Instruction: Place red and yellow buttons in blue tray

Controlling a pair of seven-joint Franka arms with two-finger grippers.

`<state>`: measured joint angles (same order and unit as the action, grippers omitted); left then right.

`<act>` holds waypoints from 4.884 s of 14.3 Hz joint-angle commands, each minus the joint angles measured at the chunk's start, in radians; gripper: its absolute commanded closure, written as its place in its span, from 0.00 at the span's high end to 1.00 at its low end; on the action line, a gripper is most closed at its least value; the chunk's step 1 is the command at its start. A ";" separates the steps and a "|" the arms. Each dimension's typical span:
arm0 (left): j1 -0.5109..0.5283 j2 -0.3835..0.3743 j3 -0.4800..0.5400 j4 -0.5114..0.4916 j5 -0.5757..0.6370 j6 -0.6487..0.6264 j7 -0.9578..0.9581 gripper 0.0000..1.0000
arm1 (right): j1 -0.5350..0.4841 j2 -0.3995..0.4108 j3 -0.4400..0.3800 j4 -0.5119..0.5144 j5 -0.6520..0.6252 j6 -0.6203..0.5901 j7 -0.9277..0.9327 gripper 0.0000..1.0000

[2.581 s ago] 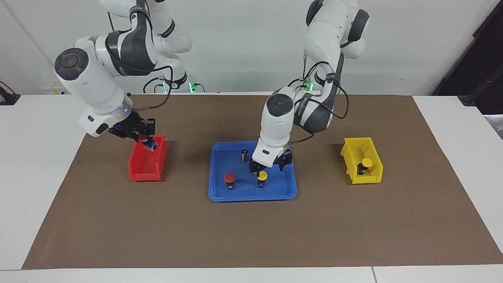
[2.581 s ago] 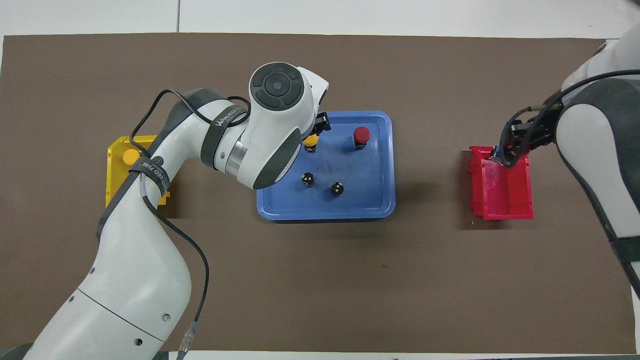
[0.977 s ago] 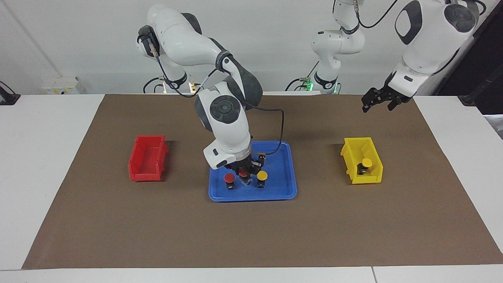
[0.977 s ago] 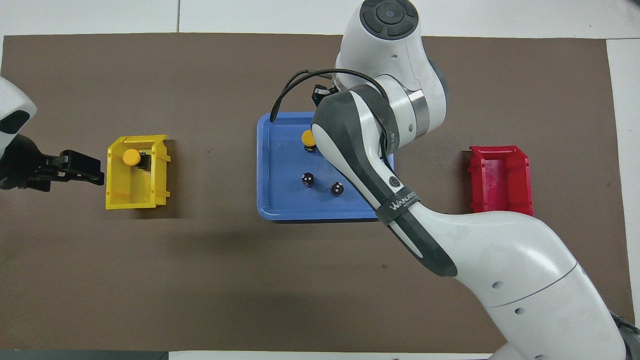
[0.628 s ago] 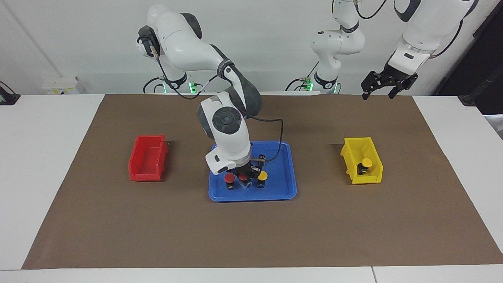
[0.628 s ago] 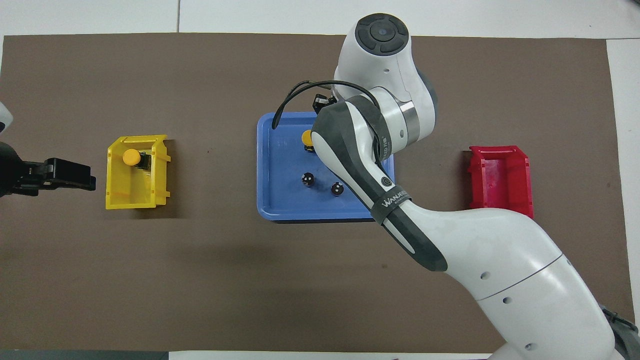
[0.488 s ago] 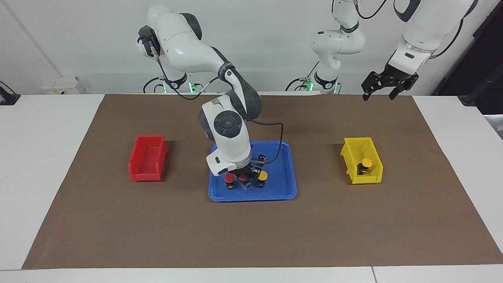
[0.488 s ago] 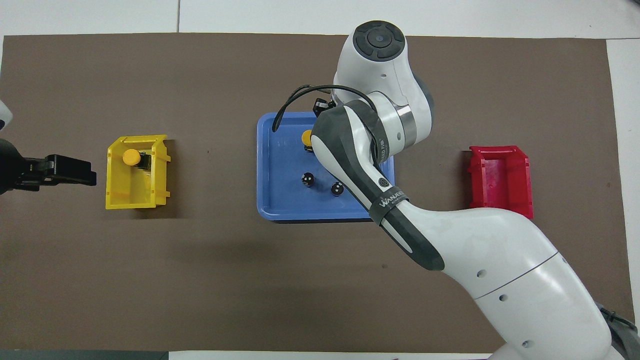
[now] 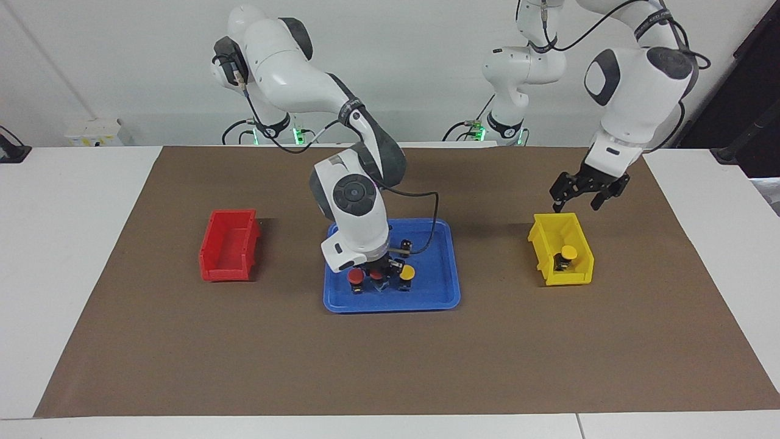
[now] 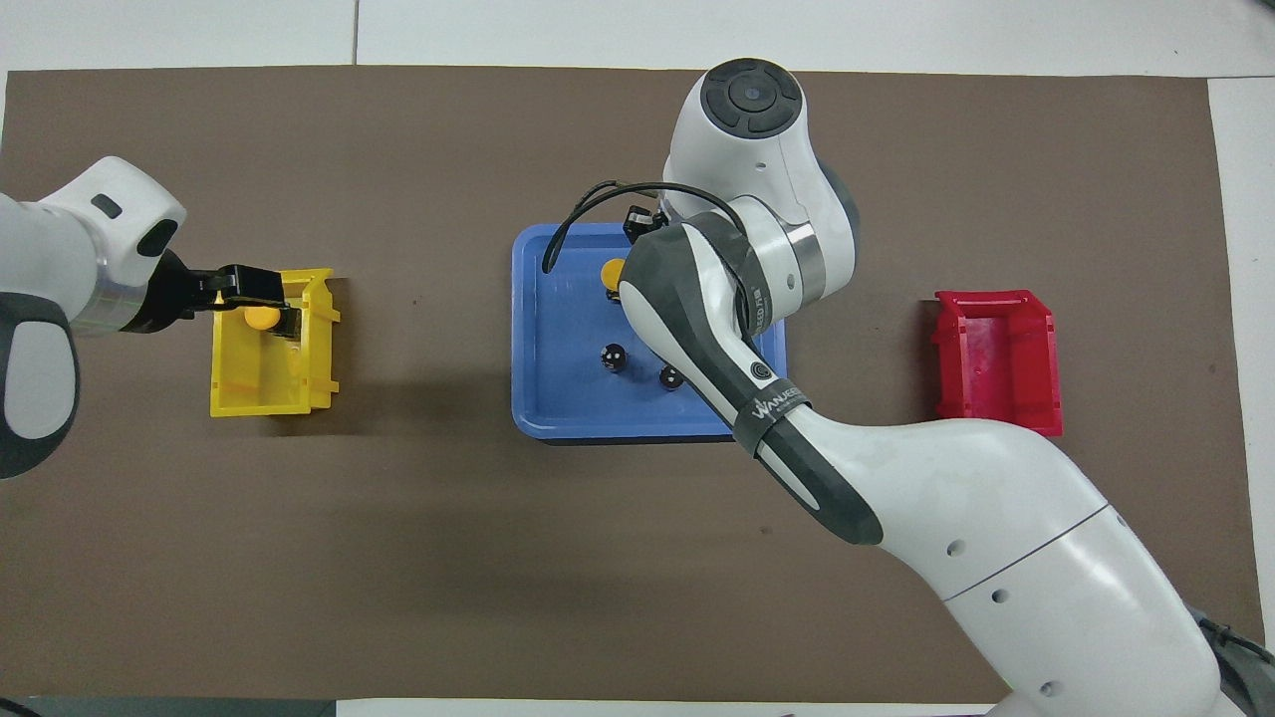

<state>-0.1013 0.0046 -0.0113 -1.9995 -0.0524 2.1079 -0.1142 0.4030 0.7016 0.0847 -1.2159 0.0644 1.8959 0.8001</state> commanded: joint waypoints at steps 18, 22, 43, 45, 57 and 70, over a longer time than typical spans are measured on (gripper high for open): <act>0.052 0.103 0.010 -0.122 -0.009 0.241 0.036 0.59 | -0.035 -0.100 -0.006 0.032 -0.038 -0.078 -0.096 0.55; 0.052 0.103 0.010 -0.122 -0.009 0.254 0.034 0.56 | -0.196 -0.238 -0.005 0.021 -0.041 -0.177 -0.373 0.70; -0.064 0.123 -0.006 0.261 -0.006 -0.206 -0.198 0.05 | -0.497 -0.755 -0.140 -0.395 -0.061 -0.439 -0.831 1.00; -0.168 0.130 -0.010 0.261 -0.007 -0.145 -0.364 0.02 | -0.497 -0.749 -0.131 -0.390 -0.063 -0.420 -0.835 1.00; -0.446 0.497 -0.001 0.472 0.061 0.033 -0.742 0.02 | -0.483 -0.740 -0.131 -0.384 -0.066 -0.431 -0.835 1.00; -0.451 0.532 0.001 0.495 0.149 0.022 -0.717 1.00 | -0.451 -0.737 -0.148 -0.381 -0.110 -0.442 -0.835 1.00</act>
<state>-0.5438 0.5247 -0.0165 -1.5307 0.0714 2.1685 -0.8334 -0.0516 -0.0251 -0.0631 -1.5940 -0.0247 1.4550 -0.0133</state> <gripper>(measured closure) 0.070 0.000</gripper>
